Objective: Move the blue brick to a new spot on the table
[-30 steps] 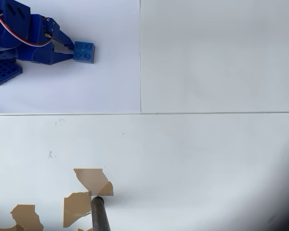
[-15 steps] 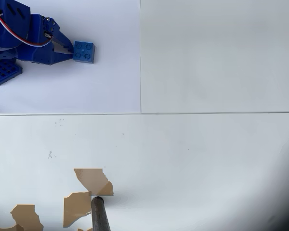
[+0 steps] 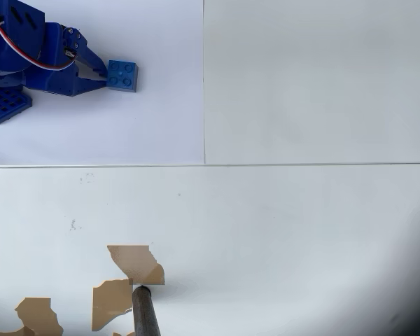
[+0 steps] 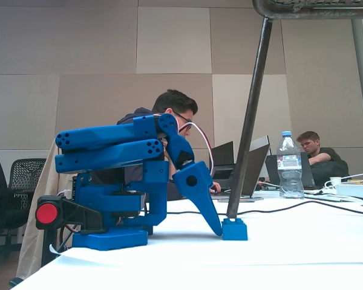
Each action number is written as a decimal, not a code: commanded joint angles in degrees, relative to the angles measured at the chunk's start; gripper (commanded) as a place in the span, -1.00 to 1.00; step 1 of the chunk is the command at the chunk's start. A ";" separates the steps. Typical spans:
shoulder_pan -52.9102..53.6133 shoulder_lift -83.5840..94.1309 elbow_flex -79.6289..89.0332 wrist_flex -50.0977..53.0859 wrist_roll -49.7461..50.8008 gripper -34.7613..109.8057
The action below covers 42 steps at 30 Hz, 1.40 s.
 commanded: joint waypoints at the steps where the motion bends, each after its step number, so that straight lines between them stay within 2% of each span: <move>1: 1.14 0.26 1.85 0.18 0.26 -0.52; 26: 4.75 0.09 1.67 0.35 -2.37 -0.50; 30: 7.73 -3.78 -2.72 1.76 -6.33 -0.50; 34: 5.98 -13.62 -12.57 5.54 -3.96 -0.49; 37: 3.69 -15.64 -17.67 7.65 -1.76 -0.46; 42: 5.54 -15.82 -19.25 6.59 -5.10 -0.30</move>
